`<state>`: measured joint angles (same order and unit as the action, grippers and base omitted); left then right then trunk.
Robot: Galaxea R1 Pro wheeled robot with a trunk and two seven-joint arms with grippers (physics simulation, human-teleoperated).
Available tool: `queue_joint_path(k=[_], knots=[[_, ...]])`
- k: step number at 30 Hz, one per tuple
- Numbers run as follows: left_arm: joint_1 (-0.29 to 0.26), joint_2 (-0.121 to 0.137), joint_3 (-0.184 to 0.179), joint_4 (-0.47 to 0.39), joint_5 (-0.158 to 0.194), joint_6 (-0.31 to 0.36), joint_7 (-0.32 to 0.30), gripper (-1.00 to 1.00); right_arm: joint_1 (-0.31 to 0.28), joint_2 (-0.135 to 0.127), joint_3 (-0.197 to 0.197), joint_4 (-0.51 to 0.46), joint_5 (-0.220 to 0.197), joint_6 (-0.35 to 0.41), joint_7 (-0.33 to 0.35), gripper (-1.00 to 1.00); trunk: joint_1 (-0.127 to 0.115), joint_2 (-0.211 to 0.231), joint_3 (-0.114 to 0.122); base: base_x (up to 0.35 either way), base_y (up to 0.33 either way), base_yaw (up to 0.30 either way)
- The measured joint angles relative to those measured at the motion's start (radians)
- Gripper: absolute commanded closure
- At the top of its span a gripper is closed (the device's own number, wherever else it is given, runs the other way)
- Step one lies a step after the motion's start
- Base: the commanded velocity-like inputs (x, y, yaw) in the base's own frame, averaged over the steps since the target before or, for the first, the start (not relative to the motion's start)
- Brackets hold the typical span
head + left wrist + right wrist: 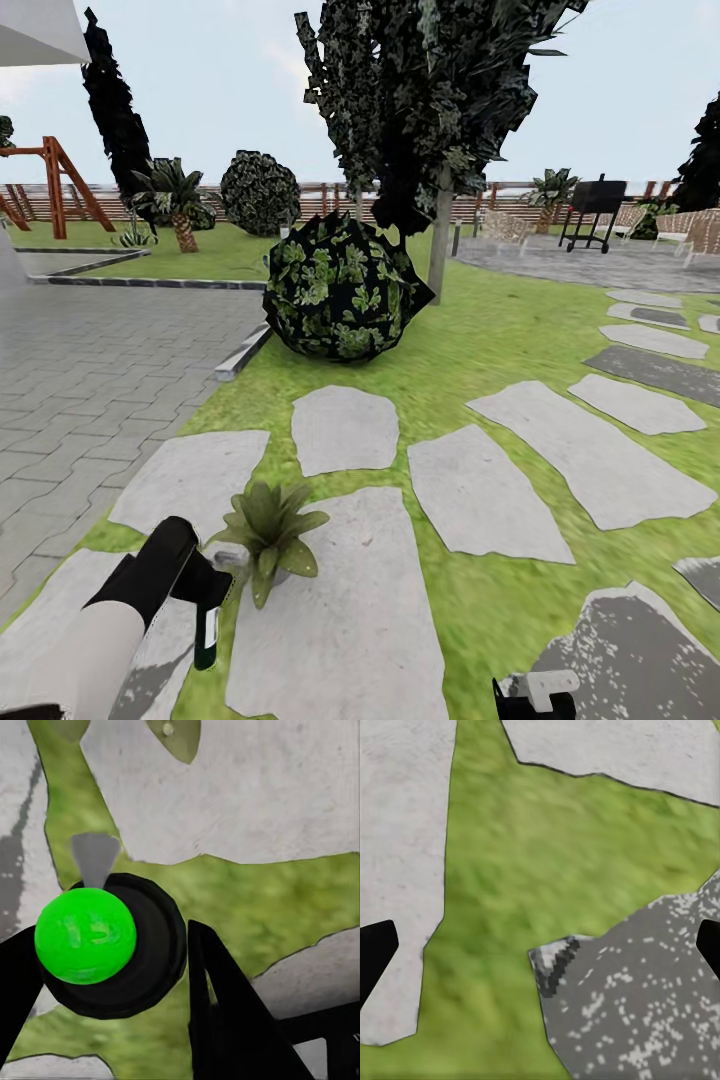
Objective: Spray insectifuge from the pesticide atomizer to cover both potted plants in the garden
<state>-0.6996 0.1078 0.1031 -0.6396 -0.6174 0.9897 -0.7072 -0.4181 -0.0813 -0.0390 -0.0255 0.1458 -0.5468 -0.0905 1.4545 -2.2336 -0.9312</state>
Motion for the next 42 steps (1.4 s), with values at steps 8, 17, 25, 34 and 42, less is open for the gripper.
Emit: queue_joint_path(k=[8, 17, 25, 34, 42], knots=[[0.008, 0.047, -0.071, 0.013, 0.002, -0.015, -0.119, 1.00, 0.000, 0.000, 0.000, 0.000, 0.000, 0.000, 0.000, -1.00, 0.000, 0.000, 0.000, 0.000, 0.000, 0.000], [0.002, 0.047, -0.180, 0.012, 0.009, -0.017, -0.198, 1.00, 0.000, 0.000, 0.000, 0.000, 0.000, 0.000, 0.000, -1.00, 0.000, 0.000, 0.000, 0.000, 0.000, 0.000], [0.011, 0.066, -0.185, 0.014, -0.005, -0.022, -0.144, 1.00, 0.000, 0.000, 0.000, 0.000, 0.000, 0.000, 0.000, -1.00, 0.000, 0.000, 0.000, 0.000, 0.000, 0.000], [0.058, 0.027, -0.176, 0.091, 0.027, -0.144, -0.045, 1.00, 0.000, 0.000, 0.000, 0.000, 0.000, 0.000, 0.000, -1.00, 0.000, 0.000, 0.000, 0.128, 0.091, 0.000], [0.061, 0.024, 0.007, 0.082, 0.032, -0.170, 0.000, 1.00, 0.000, 0.000, 0.000, 0.000, 0.000, 0.000, -0.003, -1.00, 0.000, 0.000, 0.000, 0.086, 0.041, 0.000]])
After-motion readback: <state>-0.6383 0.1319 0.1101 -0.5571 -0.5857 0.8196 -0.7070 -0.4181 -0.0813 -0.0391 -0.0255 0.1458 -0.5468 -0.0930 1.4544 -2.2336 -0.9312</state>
